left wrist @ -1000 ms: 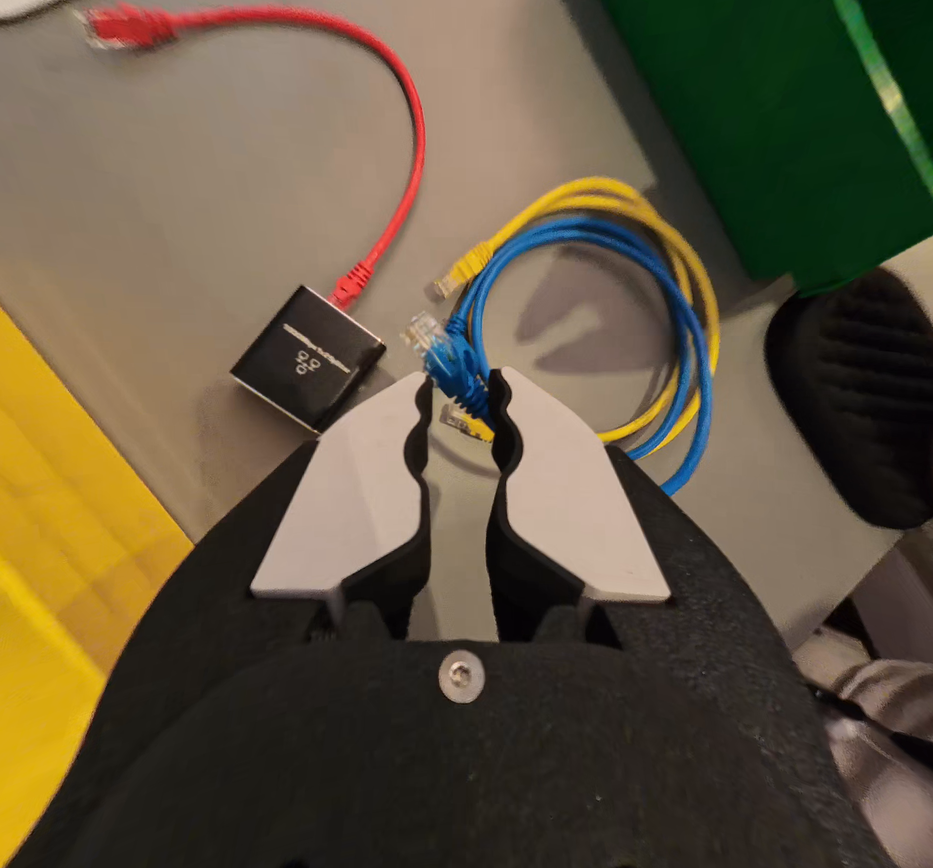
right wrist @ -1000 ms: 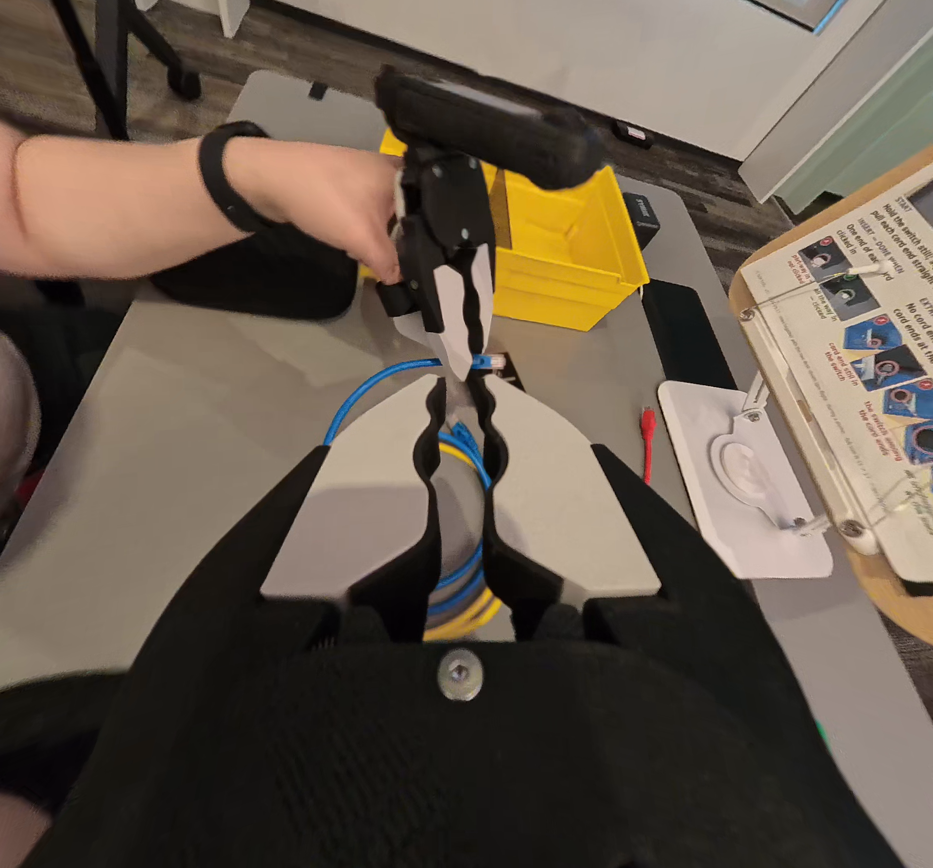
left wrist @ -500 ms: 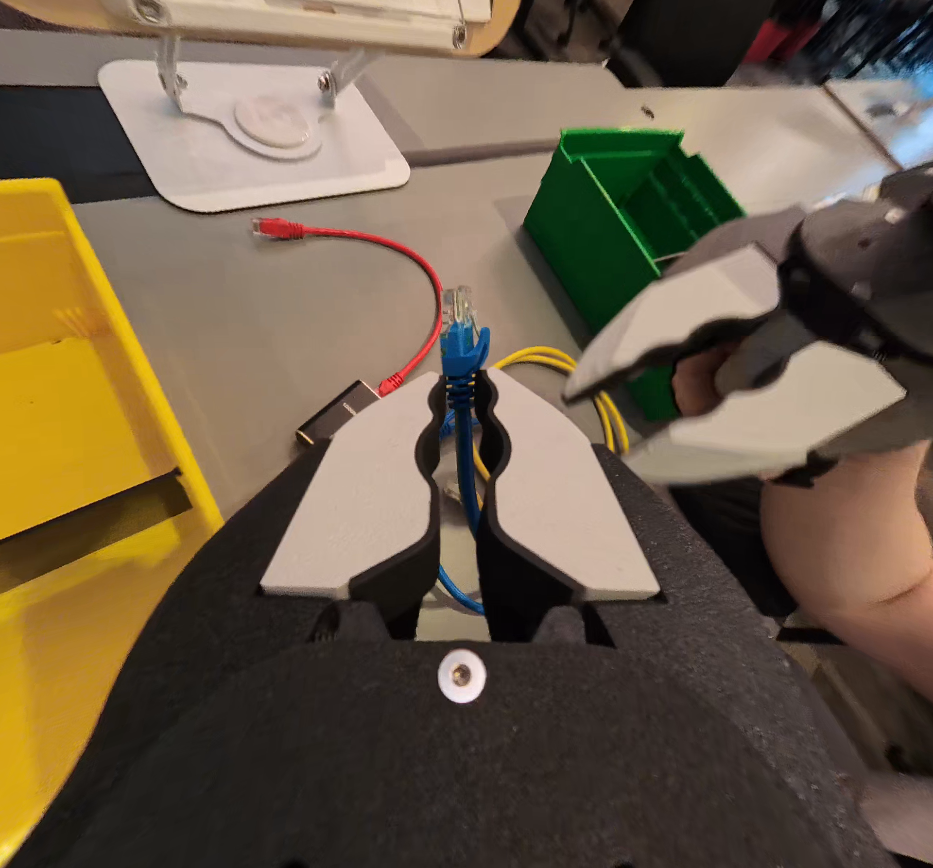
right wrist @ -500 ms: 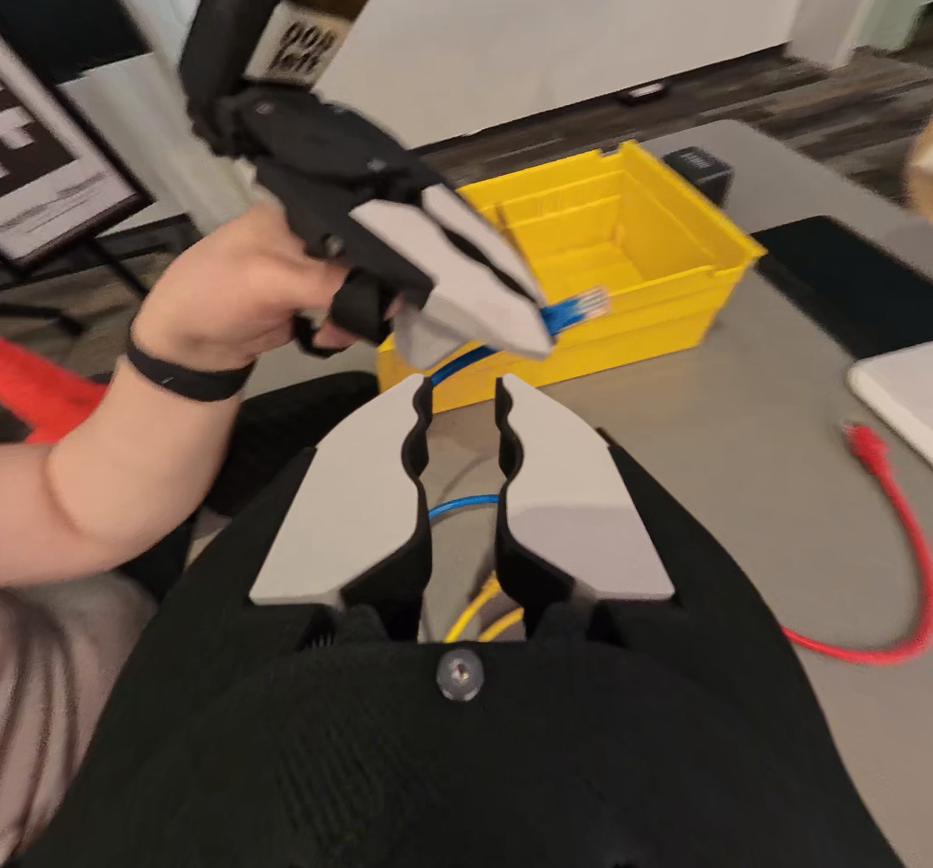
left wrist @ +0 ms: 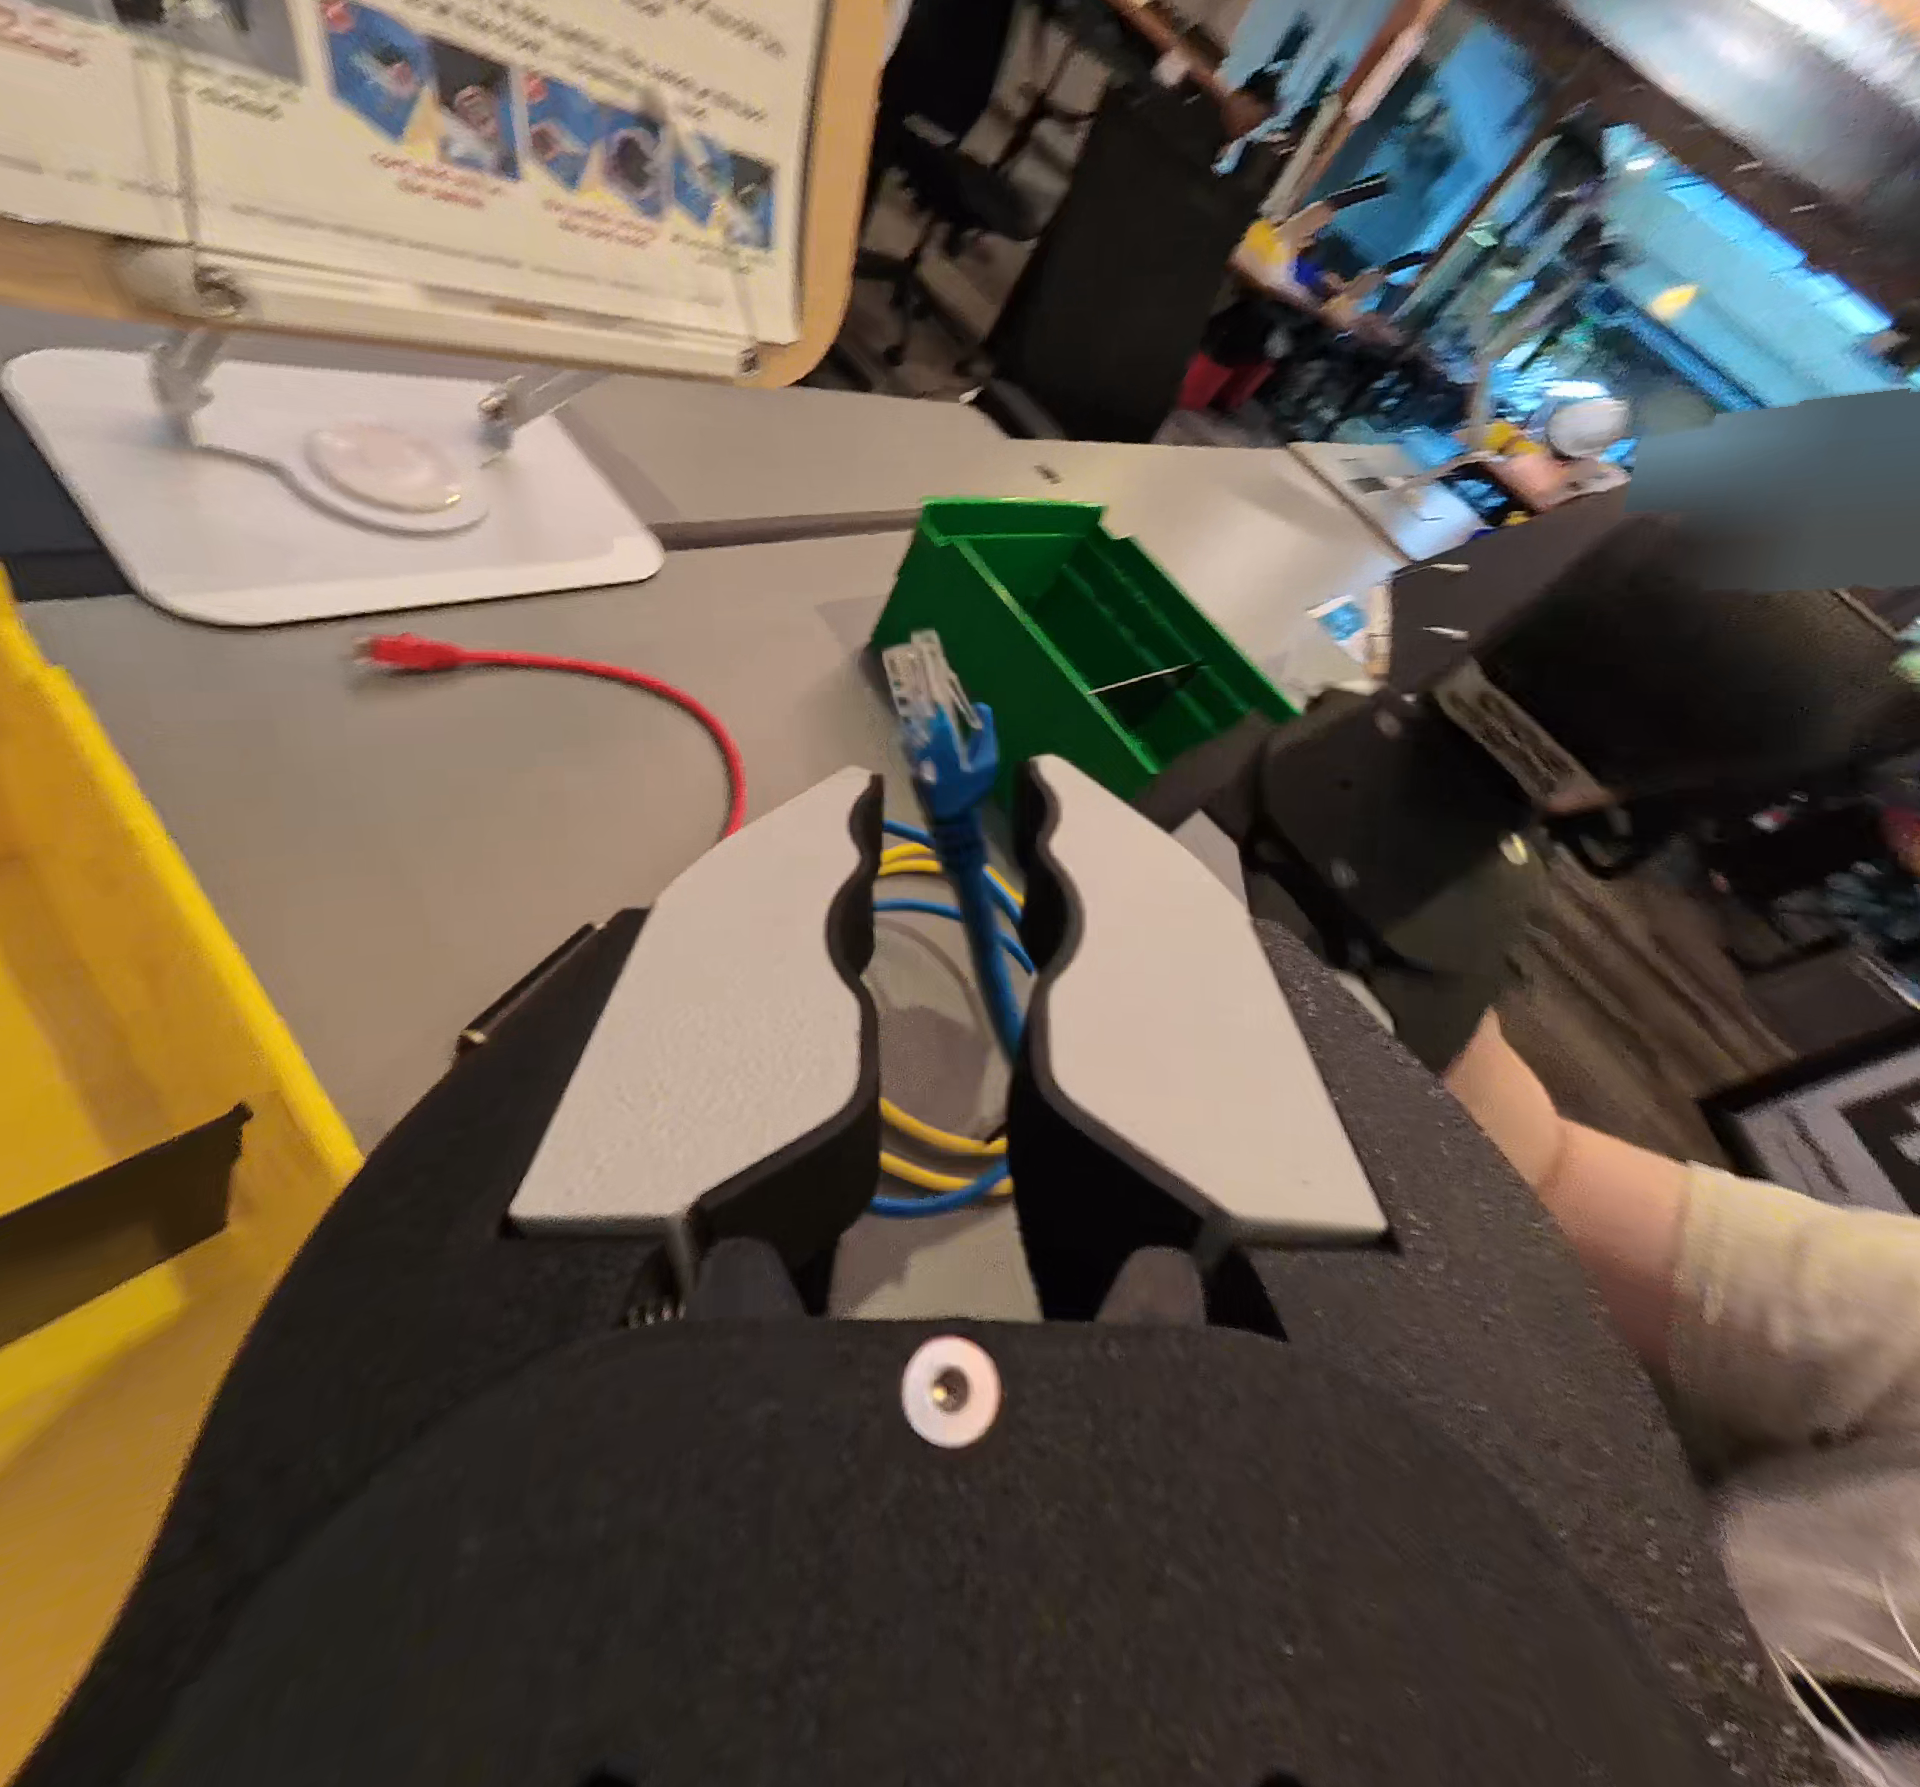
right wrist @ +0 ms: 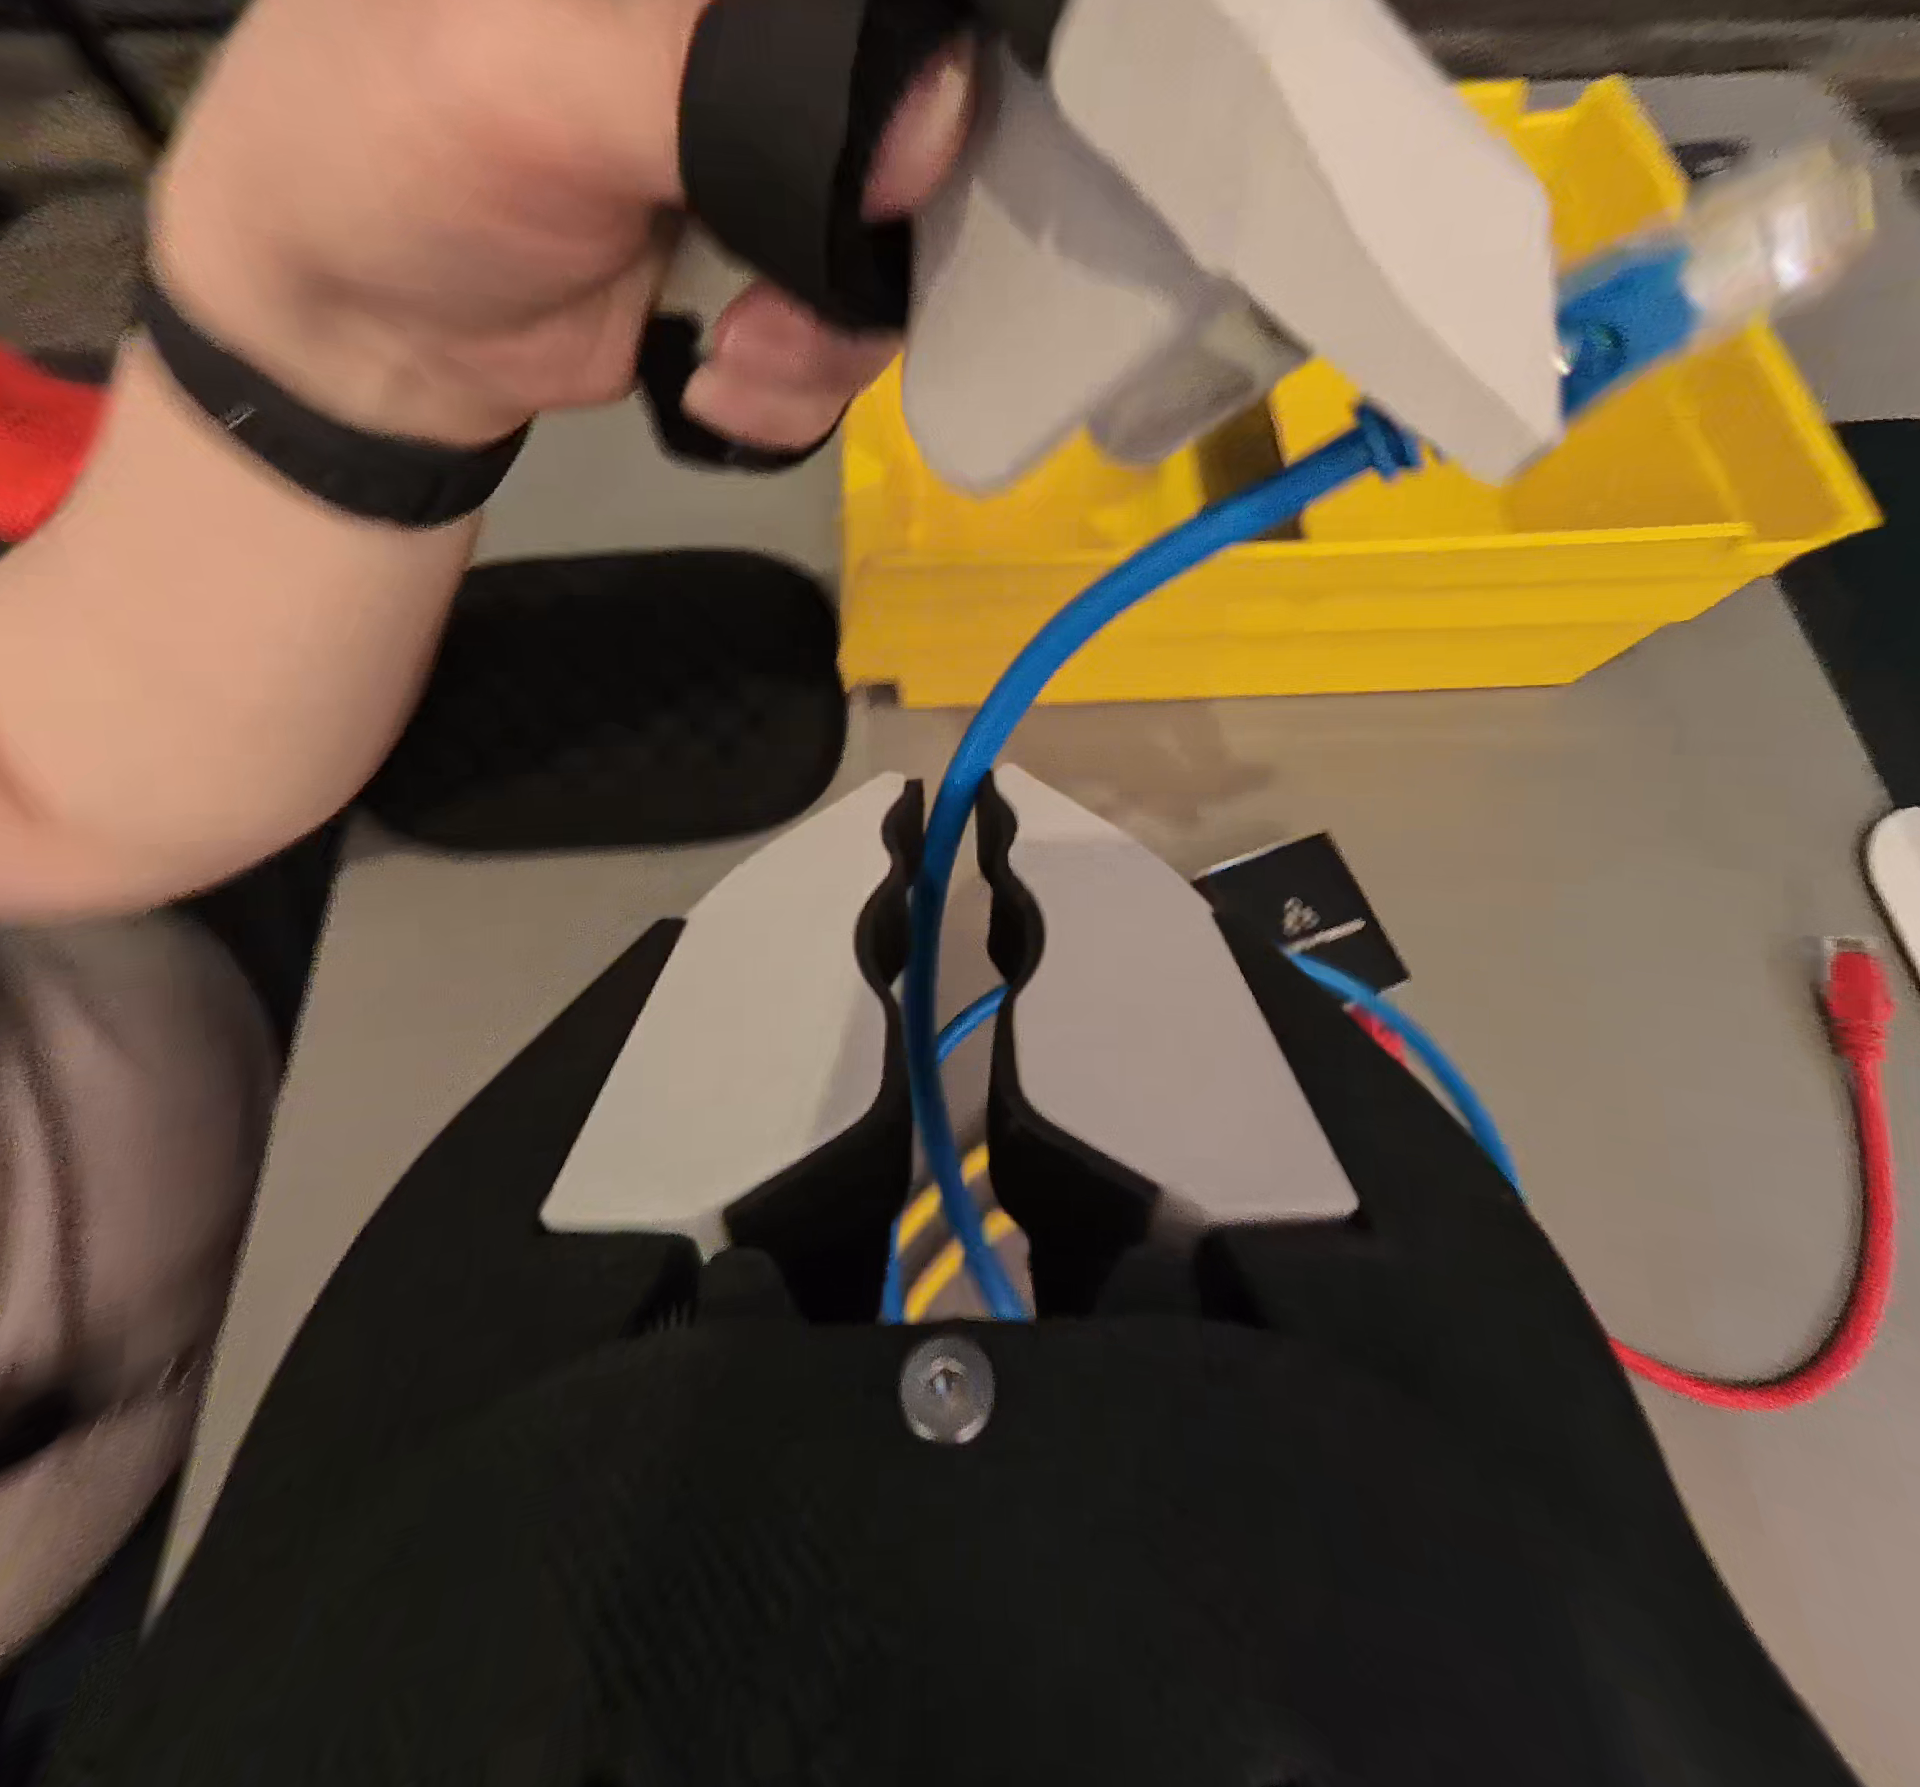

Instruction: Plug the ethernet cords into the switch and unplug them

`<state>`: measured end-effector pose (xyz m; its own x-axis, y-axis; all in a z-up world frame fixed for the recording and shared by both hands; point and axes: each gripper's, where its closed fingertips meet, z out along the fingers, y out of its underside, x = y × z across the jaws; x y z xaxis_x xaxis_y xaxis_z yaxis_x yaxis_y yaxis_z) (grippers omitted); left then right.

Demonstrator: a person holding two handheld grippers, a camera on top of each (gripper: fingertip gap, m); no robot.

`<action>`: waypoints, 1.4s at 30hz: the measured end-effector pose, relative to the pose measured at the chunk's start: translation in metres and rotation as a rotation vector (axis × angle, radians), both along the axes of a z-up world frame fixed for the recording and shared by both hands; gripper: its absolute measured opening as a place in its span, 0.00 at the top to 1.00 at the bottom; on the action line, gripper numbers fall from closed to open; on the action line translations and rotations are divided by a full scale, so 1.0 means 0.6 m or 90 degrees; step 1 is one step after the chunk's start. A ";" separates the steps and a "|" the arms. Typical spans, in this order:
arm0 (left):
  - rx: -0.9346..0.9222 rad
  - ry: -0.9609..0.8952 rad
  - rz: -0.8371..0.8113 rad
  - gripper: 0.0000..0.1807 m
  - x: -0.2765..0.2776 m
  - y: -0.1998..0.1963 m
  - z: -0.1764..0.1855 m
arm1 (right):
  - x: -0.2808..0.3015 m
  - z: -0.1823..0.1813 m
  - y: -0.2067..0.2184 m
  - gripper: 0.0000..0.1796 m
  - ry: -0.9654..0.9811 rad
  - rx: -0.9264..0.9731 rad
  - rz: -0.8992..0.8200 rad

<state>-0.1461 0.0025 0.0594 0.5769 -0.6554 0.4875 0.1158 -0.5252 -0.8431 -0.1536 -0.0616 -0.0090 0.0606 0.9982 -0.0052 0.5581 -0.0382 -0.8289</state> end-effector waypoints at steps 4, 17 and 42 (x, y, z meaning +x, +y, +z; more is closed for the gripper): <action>0.029 0.044 -0.081 0.74 -0.005 -0.043 -0.001 | 0.080 0.025 -0.038 0.96 -0.037 -0.057 0.113; 0.084 -0.076 -0.397 0.73 0.069 -0.137 0.018 | 0.181 0.042 -0.080 0.96 -0.042 -0.023 0.253; 0.037 -0.050 -0.322 0.93 0.090 -0.002 0.077 | 0.207 0.226 -0.021 0.93 0.317 0.117 0.058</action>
